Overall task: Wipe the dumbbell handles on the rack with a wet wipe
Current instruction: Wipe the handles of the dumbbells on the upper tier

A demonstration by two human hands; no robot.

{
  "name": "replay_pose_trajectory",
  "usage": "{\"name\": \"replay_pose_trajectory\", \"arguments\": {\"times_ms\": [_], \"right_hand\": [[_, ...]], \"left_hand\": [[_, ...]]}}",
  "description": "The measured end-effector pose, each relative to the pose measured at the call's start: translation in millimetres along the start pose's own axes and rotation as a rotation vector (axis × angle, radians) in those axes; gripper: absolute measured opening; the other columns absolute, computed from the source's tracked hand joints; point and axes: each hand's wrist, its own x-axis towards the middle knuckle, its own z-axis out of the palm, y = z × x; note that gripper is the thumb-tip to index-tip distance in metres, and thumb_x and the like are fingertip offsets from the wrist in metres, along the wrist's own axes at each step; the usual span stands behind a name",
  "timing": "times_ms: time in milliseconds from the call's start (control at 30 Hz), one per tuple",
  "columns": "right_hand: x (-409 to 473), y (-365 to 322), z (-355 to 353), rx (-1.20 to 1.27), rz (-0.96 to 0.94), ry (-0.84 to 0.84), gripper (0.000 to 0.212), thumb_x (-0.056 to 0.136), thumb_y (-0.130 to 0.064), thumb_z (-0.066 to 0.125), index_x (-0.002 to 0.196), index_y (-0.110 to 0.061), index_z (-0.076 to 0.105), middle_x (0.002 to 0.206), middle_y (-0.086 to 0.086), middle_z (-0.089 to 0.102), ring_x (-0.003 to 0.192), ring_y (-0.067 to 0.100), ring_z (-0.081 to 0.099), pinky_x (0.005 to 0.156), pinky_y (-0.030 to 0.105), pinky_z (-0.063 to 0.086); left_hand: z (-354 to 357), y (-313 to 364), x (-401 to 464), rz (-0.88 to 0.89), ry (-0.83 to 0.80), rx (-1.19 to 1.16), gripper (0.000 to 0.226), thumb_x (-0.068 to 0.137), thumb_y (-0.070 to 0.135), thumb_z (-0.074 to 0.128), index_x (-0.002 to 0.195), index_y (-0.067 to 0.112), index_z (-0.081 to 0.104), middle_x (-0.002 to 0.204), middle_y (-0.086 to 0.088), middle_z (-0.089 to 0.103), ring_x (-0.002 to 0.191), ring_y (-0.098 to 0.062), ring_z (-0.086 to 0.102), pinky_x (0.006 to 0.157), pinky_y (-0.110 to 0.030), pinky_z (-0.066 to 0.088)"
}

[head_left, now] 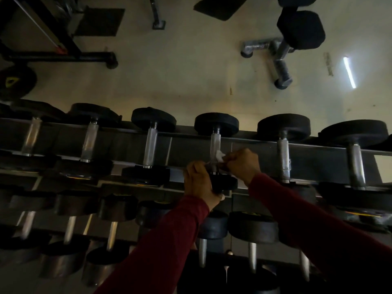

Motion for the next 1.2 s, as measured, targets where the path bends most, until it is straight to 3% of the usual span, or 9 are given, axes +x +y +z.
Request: {"name": "replay_pose_trajectory", "arguments": {"times_ms": [200,467,600,700,800,933,1033,1100,1200], "right_hand": [[26,-21,-6,0.216,-0.017,0.2,0.023,0.087,-0.02,0.073,0.107,-0.011,0.071,0.102,0.001,0.071,0.084,0.005,0.06,0.082,0.02,0.047],[-1,-8,8,-0.066,-0.214,0.061,0.019,0.085,-0.011,0.073,0.103,-0.017,0.072,0.116,0.001,0.069,0.105,0.009,0.065,0.096,0.025,0.052],[18,-28,3,-0.102,-0.345,0.207,0.019,0.089,-0.009,0.068,0.104,-0.019,0.072,0.108,-0.001,0.071,0.089,-0.001,0.061,0.091,0.026,0.056],[25,-40,0,-0.138,-0.381,0.286,0.018,0.091,-0.009,0.064,0.104,-0.017,0.074,0.106,0.002,0.071,0.088,0.005,0.062,0.092,0.026,0.054],[12,-39,-3,-0.24,-0.391,0.192,0.019,0.094,-0.013,0.063,0.11,-0.016,0.071,0.117,0.002,0.065,0.094,-0.001,0.054,0.092,0.018,0.049],[-3,-25,-8,-0.317,-0.295,-0.049,0.022,0.092,-0.015,0.066,0.113,-0.014,0.07,0.111,-0.006,0.063,0.083,-0.007,0.046,0.072,0.001,0.037],[-10,-14,-16,-0.166,-0.154,-0.041,0.018,0.092,-0.02,0.067,0.108,-0.019,0.073,0.114,-0.005,0.07,0.086,-0.004,0.057,0.078,0.01,0.043],[-16,-8,-25,0.157,0.02,-0.007,0.012,0.091,-0.021,0.068,0.102,-0.024,0.072,0.11,-0.004,0.07,0.09,0.003,0.063,0.08,0.019,0.051],[-30,1,-50,0.521,0.211,-0.034,0.022,0.092,-0.018,0.065,0.114,-0.02,0.066,0.111,0.003,0.068,0.098,0.016,0.067,0.086,0.034,0.058]], "left_hand": [[-2,-3,2,0.005,-0.043,-0.02,0.095,0.05,0.033,0.092,0.122,0.019,0.031,0.131,-0.001,0.027,0.122,-0.023,0.035,0.104,-0.038,0.044],[2,-3,0,0.012,0.004,-0.03,0.097,0.049,0.032,0.092,0.123,0.017,0.03,0.132,-0.002,0.026,0.124,-0.023,0.036,0.105,-0.036,0.043],[4,-2,1,-0.018,0.015,-0.023,0.102,0.047,0.034,0.092,0.125,0.016,0.029,0.133,-0.003,0.025,0.124,-0.025,0.037,0.105,-0.038,0.044],[4,-1,0,-0.029,0.002,-0.018,0.104,0.049,0.035,0.092,0.128,0.015,0.028,0.134,-0.005,0.026,0.126,-0.026,0.036,0.108,-0.038,0.041],[3,-1,0,-0.024,0.006,-0.033,0.102,0.048,0.035,0.092,0.127,0.015,0.029,0.135,-0.004,0.027,0.127,-0.026,0.035,0.108,-0.038,0.04],[2,-3,0,-0.004,-0.005,-0.06,0.096,0.049,0.032,0.092,0.123,0.018,0.032,0.132,-0.003,0.029,0.124,-0.024,0.037,0.106,-0.039,0.04],[-2,-3,-1,0.01,-0.019,-0.069,0.102,0.047,0.032,0.092,0.127,0.017,0.031,0.134,-0.005,0.03,0.125,-0.026,0.038,0.106,-0.042,0.042],[-6,-3,-2,0.018,-0.05,-0.07,0.106,0.049,0.032,0.092,0.133,0.017,0.029,0.137,-0.006,0.03,0.127,-0.026,0.037,0.107,-0.043,0.041],[-9,-2,-5,0.032,-0.09,-0.05,0.104,0.057,0.031,0.09,0.139,0.019,0.029,0.143,-0.006,0.03,0.133,-0.027,0.033,0.112,-0.045,0.036]]}}
